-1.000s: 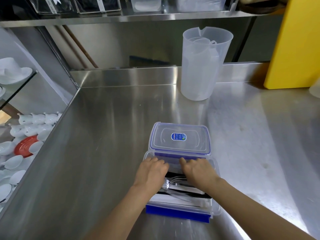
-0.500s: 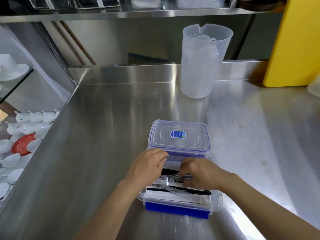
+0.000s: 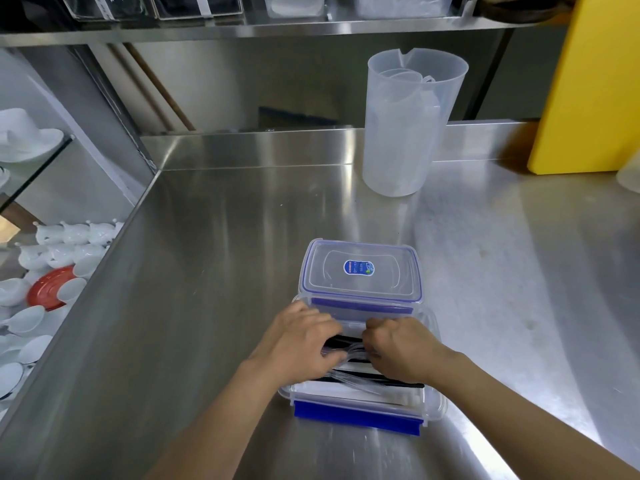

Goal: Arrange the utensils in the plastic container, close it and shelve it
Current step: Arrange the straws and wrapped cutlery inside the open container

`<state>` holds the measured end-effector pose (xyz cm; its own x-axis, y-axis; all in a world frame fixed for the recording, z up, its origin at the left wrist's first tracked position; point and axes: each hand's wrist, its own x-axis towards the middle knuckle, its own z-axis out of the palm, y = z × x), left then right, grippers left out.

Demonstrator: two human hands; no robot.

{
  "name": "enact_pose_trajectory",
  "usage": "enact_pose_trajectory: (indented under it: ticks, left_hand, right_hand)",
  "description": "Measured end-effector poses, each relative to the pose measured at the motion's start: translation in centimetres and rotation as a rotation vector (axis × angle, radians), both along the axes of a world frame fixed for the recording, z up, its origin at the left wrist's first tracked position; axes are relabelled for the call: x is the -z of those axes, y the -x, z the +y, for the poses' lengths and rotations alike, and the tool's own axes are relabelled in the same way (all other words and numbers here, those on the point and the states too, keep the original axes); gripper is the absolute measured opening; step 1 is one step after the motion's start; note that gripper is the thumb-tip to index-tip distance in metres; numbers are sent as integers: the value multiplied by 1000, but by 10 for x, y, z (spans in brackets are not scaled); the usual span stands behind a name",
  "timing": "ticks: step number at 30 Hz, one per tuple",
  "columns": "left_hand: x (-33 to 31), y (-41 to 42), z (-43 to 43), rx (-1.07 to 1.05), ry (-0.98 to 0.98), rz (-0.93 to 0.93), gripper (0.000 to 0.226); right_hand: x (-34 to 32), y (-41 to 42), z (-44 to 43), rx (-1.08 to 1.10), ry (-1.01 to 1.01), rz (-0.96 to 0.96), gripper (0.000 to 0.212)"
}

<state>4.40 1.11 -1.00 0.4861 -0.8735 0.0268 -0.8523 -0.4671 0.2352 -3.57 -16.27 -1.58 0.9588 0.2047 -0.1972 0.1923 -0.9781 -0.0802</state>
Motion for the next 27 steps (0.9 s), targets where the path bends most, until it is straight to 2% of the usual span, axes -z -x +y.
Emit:
enact_pose_trajectory:
  ticks: [1,3,5,7,9,11,14,17,22,27]
  left_hand:
    - [-1,1,1,14,-36,-10,39]
    - [-2,3,2,37,-66,-1,31]
    - [-2,2,2,21,-26,36,17]
    - [-2,0,2,-15,41,76,14]
    - [-2,-2,-1,-35,73,80,15]
    - [-2,-2,-4,-50,84,49,14]
    - [-5,3,-6,-72,74,-74,13]
    - [-7,4,-6,-124,64,-99,13]
    - [-12,6,-13,-125,-117,-122,26]
    - [-5,4,-13,-79,-104,-132,18]
  right_hand:
    - [0,1,1,-1,-6,-9,25]
    - [0,1,0,20,-28,-14,24]
    - [-2,-3,-3,96,-116,-1,21]
    - [-5,-7,-6,167,-155,-10,20]
    - [-5,-9,-6,170,-66,-90,21]
    - [-10,-8,-1,134,-9,-195,10]
    - [-12,-4,1,105,22,-259,32]
    - [-12,-5,4,104,90,-250,36]
    - [2,-6,7,97,149,-234,35]
    - [5,-8,5,71,132,-255,32]
